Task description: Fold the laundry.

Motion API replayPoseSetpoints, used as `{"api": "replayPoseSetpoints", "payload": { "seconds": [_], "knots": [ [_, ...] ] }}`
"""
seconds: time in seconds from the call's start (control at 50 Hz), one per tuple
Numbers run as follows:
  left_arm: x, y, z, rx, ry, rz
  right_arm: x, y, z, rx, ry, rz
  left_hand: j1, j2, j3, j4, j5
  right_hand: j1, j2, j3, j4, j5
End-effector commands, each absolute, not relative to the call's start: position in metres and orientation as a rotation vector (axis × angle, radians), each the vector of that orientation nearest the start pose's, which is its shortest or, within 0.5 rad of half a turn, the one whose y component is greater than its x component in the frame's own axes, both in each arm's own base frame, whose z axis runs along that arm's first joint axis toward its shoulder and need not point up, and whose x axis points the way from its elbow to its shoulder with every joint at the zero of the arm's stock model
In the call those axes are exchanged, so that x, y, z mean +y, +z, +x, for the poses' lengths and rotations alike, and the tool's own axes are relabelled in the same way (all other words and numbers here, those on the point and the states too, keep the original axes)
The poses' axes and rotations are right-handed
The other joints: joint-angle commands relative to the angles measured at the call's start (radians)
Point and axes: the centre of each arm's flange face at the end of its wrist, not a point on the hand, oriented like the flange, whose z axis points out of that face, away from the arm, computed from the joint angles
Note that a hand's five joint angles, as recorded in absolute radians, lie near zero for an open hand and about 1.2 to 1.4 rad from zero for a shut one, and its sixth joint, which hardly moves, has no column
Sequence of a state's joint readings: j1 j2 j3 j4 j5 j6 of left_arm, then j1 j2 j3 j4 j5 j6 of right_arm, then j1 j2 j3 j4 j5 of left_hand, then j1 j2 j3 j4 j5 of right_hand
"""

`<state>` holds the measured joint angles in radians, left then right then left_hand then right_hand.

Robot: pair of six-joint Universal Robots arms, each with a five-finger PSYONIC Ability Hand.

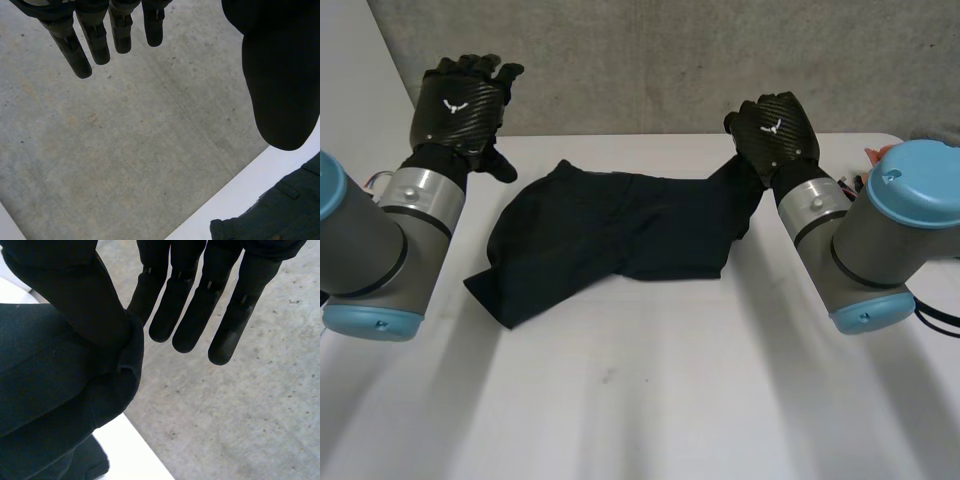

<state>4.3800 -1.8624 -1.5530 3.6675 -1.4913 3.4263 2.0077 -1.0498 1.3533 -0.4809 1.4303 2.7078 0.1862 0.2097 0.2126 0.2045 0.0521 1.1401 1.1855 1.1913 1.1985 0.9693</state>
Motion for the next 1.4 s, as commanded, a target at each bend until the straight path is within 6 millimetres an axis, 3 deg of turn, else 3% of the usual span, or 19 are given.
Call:
{"api": "replayPoseSetpoints", "payload": {
  "seconds": [0.02,0.08,0.16,0.22,0.3,0.38,0.42,0.46,0.52,0.66,0.84,0.96,1.1,1.18,1.4],
  "knots": [
    [-0.317,0.279,-0.241,1.831,-2.561,0.652,-0.289,0.211,0.318,1.817,-2.109,-1.086,-0.012,-0.035,-0.038,-0.03,-0.052,0.256,0.211,0.205,0.198,0.252],
    [-0.316,0.284,-0.235,1.819,-2.569,0.633,-0.268,0.216,0.326,1.81,-2.044,-1.102,-0.012,-0.035,-0.038,-0.03,-0.052,0.256,0.211,0.205,0.198,0.252],
    [-0.316,0.292,-0.226,1.814,-2.581,0.589,-0.217,0.234,0.354,1.711,-1.916,-1.013,-0.012,-0.035,-0.038,-0.03,-0.052,0.256,0.211,0.205,0.198,0.252],
    [-0.316,0.296,-0.221,1.822,-2.589,0.552,-0.19,0.232,0.371,1.67,-1.813,-0.991,-0.012,-0.035,-0.038,-0.03,-0.052,0.256,0.211,0.205,0.198,0.252],
    [-0.314,0.304,-0.209,1.86,-2.597,0.484,-0.137,0.213,0.403,1.616,-1.619,-1.016,-0.012,-0.035,-0.038,-0.03,-0.052,0.256,0.211,0.205,0.198,0.252],
    [-0.309,0.305,-0.204,1.911,-2.595,0.448,-0.12,0.186,0.42,1.64,-1.531,-1.091,-0.012,-0.035,-0.038,-0.03,-0.052,0.256,0.211,0.205,0.198,0.252],
    [-0.306,0.304,-0.203,1.932,-2.59,0.444,-0.12,0.178,0.423,1.677,-1.51,-1.122,-0.012,-0.035,-0.038,-0.03,-0.052,-0.03,-0.076,-0.081,-0.089,-0.034],
    [-0.302,0.302,-0.203,1.966,-2.571,0.445,-0.127,0.179,0.421,1.741,-1.503,-1.136,-0.012,-0.035,-0.038,-0.03,-0.052,-0.668,-0.714,-0.719,-0.727,-0.672],
    [-0.295,0.297,-0.203,2.019,-2.535,0.46,-0.146,0.194,0.41,1.821,-1.531,-1.091,-0.012,-0.035,-0.038,-0.03,-0.052,-0.966,-1.011,-1.017,-1.024,-0.969],
    [-0.271,0.295,-0.208,2.148,-2.457,0.504,-0.19,0.25,0.372,1.8,-1.644,-0.987,-0.012,-0.035,-0.038,-0.03,-0.052,-0.966,-1.011,-1.017,-1.024,-0.969],
    [-0.221,0.28,-0.231,2.445,-2.233,0.678,-0.241,0.269,0.317,1.939,-1.709,-1.093,-0.012,-0.035,-0.038,-0.03,-0.052,-0.966,-1.011,-1.017,-1.024,-0.969],
    [-0.177,0.258,-0.251,2.712,-1.996,0.779,-0.28,0.246,0.297,1.976,-1.825,-1.397,-0.012,-0.035,-0.038,-0.03,-0.052,-0.966,-1.011,-1.017,-1.024,-0.969],
    [-0.147,0.229,-0.274,2.829,-1.812,0.839,-0.317,0.199,0.301,1.836,-1.926,-1.669,-0.012,-0.035,-0.038,-0.03,-0.052,-0.966,-1.011,-1.017,-1.024,-0.969],
    [-0.146,0.209,-0.286,2.802,-1.747,0.866,-0.331,0.174,0.31,1.756,-1.949,-1.686,-0.012,-0.035,-0.038,-0.03,-0.052,-0.966,-1.011,-1.017,-1.024,-0.969],
    [-0.175,0.163,-0.308,2.678,-1.718,0.813,-0.365,0.128,0.336,1.665,-2.01,-1.679,-0.012,-0.035,-0.038,-0.03,-0.052,-0.837,-0.882,-0.888,-0.895,-0.84]
  ]
}}
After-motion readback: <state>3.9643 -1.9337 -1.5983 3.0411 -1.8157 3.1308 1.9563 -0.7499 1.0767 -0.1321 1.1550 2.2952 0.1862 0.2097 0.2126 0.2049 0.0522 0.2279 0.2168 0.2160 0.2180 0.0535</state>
